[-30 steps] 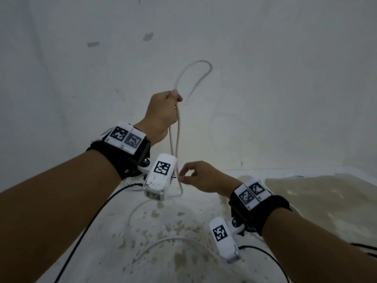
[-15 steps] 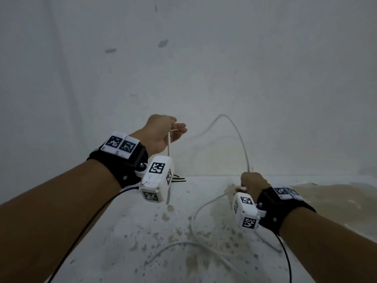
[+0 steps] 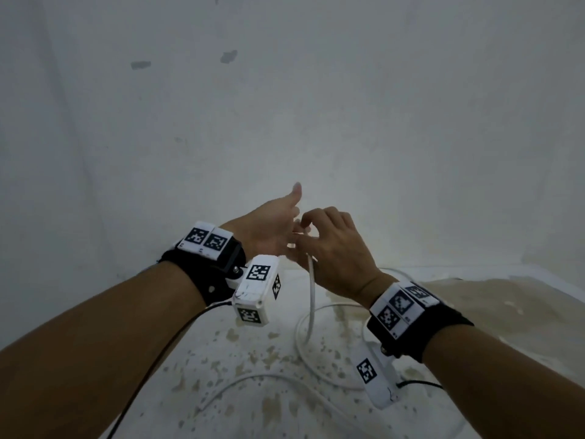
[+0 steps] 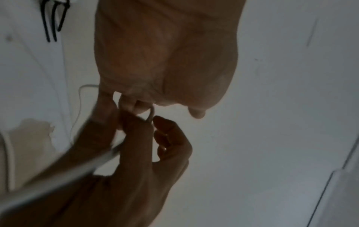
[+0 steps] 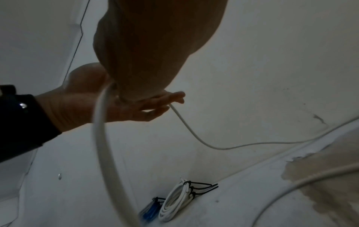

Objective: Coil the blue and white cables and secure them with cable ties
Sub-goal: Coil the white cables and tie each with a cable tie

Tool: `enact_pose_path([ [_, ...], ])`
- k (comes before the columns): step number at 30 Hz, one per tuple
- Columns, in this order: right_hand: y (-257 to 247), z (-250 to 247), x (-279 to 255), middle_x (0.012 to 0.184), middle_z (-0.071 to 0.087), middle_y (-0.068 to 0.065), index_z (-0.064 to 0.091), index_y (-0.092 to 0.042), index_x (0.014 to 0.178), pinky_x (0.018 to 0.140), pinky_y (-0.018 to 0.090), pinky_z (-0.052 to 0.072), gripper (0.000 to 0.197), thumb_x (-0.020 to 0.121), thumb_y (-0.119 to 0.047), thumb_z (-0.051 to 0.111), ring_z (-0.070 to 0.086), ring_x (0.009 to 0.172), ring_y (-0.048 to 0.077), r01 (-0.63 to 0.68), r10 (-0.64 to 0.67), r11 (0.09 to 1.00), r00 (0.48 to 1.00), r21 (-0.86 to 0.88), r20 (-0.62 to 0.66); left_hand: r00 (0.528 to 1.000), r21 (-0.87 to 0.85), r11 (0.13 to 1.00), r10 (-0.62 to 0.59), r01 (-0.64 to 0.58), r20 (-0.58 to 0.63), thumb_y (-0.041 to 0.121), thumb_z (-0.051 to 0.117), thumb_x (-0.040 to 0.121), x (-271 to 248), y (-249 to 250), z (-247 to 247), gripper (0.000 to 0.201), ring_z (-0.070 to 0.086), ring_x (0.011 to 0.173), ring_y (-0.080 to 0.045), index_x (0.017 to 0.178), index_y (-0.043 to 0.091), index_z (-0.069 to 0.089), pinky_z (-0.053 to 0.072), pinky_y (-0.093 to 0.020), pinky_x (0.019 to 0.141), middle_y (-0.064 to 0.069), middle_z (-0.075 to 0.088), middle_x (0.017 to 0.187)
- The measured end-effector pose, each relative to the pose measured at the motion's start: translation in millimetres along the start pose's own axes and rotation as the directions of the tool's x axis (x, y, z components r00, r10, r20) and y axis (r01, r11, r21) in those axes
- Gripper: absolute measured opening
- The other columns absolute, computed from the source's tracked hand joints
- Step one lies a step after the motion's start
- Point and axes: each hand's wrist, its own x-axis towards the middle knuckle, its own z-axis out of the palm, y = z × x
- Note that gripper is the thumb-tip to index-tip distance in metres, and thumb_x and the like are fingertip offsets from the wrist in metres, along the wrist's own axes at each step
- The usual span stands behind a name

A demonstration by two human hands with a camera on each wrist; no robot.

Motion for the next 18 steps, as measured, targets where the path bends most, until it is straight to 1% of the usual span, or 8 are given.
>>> enact_pose_path([
  [2, 6, 2, -4, 0.097, 0.062, 0.009, 0.070, -0.011, 0.082, 0.073, 0.042, 0.042, 0.031, 0.095, -0.034, 0.052, 0.050, 0.090, 0.029, -0.097, 0.105, 0.992, 0.991, -0.085, 0.088, 0.996, 0.220, 0.975, -0.009, 0.029, -0.093, 0.067, 0.034, 0.094, -9, -4, 2, 0.072, 0.069, 0.089, -0.022, 0.135, 0.008, 0.040, 0.051, -0.037, 0.082, -0.012, 0.072, 0.100],
  [4, 8, 0, -3, 0.085, 0.065, 0.007, 0.071, -0.011, 0.075, 0.072, 0.040, 0.038, 0.043, 0.099, -0.033, 0.043, 0.052, 0.088, 0.030, -0.293, 0.346, 0.925, 0.914, -0.243, 0.212, 0.972, 0.370, 0.927, 0.026, 0.064, -0.234, 0.057, 0.032, 0.100, -14, -10, 4, 0.058, 0.070, 0.086, -0.023, 0.128, 0.007, 0.041, 0.053, -0.035, 0.081, -0.015, 0.073, 0.096],
  [8, 27, -2, -5, 0.075, 0.066, 0.006, 0.052, -0.015, 0.065, 0.063, 0.030, 0.034, 0.042, 0.102, -0.026, 0.038, 0.051, 0.062, 0.023, -0.690, 0.730, 0.678, 0.595, -0.253, 0.336, 0.806, 0.615, 0.784, 0.313, 0.079, -0.503, 0.047, 0.036, 0.102, -15, -18, -5, 0.050, 0.055, 0.068, -0.023, 0.097, 0.004, 0.060, 0.048, -0.031, 0.065, -0.009, 0.062, 0.086],
  [11, 42, 3, -4, 0.067, 0.052, 0.004, 0.051, -0.007, 0.069, 0.057, 0.032, 0.047, 0.038, 0.100, -0.030, 0.048, 0.050, 0.055, 0.021, -0.977, 0.843, 0.199, 0.213, 0.082, 0.494, 0.687, 0.799, 0.591, 0.535, 0.112, -0.492, 0.045, 0.040, 0.100, -25, -21, -4, 0.046, 0.057, 0.077, -0.026, 0.078, 0.009, 0.058, 0.037, -0.031, 0.062, -0.005, 0.060, 0.077],
  [12, 42, 3, -1, 0.065, 0.047, 0.004, 0.049, -0.007, 0.070, 0.052, 0.031, 0.044, 0.038, 0.097, -0.033, 0.055, 0.046, 0.052, 0.021, -0.977, 0.822, -0.018, 0.107, 0.213, 0.559, 0.689, 0.818, 0.563, 0.545, 0.121, -0.477, 0.044, 0.041, 0.100, -28, -23, 1, 0.045, 0.059, 0.082, -0.028, 0.084, 0.007, 0.062, 0.037, -0.030, 0.065, -0.008, 0.063, 0.082],
  [14, 37, -2, 13, 0.063, 0.037, 0.003, 0.049, -0.008, 0.075, 0.044, 0.025, 0.030, 0.041, 0.088, -0.041, 0.069, 0.031, 0.048, 0.016, -0.882, 0.749, -0.296, 0.024, 0.366, 0.662, 0.807, 0.791, 0.604, 0.416, 0.098, -0.418, 0.045, 0.043, 0.099, -30, -31, 17, 0.049, 0.062, 0.077, -0.027, 0.089, 0.003, 0.066, 0.040, -0.028, 0.064, -0.015, 0.067, 0.085],
  [16, 30, -12, 31, 0.057, 0.032, 0.001, 0.050, -0.008, 0.081, 0.041, 0.023, 0.023, 0.049, 0.087, -0.055, 0.064, 0.024, 0.045, 0.013, -0.786, 0.698, -0.416, 0.047, 0.457, 0.715, 0.964, 0.588, 0.799, 0.035, 0.131, -0.263, 0.054, 0.036, 0.100, -31, -45, 39, 0.061, 0.060, 0.057, -0.017, 0.087, 0.004, 0.067, 0.044, -0.021, 0.055, -0.010, 0.071, 0.076],
  [18, 25, -24, 47, 0.051, 0.030, -0.002, 0.049, -0.010, 0.080, 0.038, 0.021, 0.020, 0.052, 0.096, -0.059, 0.045, 0.021, 0.041, 0.011, -0.669, 0.671, -0.503, 0.097, 0.547, 0.735, 0.961, 0.283, 0.920, -0.273, 0.271, -0.032, 0.068, 0.027, 0.095, -27, -60, 55, 0.074, 0.063, 0.054, -0.014, 0.099, 0.003, 0.064, 0.049, -0.021, 0.057, -0.009, 0.071, 0.072],
])
